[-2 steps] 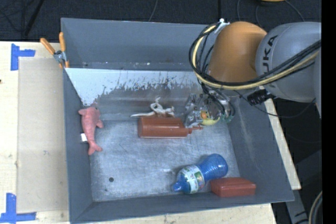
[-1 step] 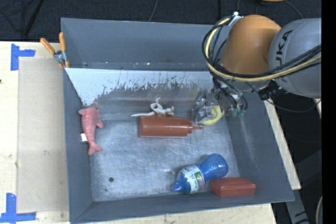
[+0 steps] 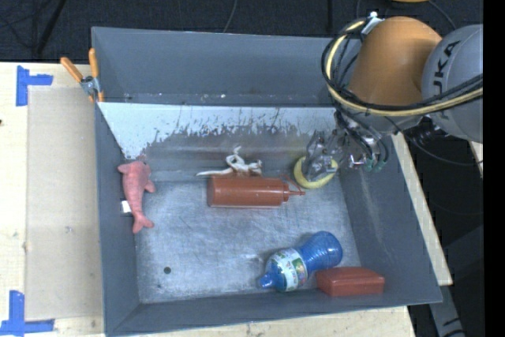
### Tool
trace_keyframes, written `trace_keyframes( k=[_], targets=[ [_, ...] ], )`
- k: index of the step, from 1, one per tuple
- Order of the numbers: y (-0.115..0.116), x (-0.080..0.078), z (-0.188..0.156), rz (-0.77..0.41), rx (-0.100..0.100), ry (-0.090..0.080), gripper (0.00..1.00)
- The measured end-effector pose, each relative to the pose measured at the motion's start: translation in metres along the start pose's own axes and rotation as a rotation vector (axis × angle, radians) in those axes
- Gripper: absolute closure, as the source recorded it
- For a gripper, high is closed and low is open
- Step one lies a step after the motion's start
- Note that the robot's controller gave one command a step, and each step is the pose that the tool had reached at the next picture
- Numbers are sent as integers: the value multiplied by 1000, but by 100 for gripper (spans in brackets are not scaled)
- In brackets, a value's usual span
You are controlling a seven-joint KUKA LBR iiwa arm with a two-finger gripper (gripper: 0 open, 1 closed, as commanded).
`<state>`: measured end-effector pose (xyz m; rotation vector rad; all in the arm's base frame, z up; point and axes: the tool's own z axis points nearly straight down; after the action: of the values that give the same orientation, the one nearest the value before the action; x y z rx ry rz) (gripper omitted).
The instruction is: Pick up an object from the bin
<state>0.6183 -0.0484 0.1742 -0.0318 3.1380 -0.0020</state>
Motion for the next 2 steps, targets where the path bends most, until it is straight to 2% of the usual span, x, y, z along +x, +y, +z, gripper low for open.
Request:
trace_keyframes(
  k=[1, 2],
  targets=[
    [29, -1, 23, -15, 0, 2, 100],
    [40, 0, 36, -32, -5, -6, 100]
  ],
)
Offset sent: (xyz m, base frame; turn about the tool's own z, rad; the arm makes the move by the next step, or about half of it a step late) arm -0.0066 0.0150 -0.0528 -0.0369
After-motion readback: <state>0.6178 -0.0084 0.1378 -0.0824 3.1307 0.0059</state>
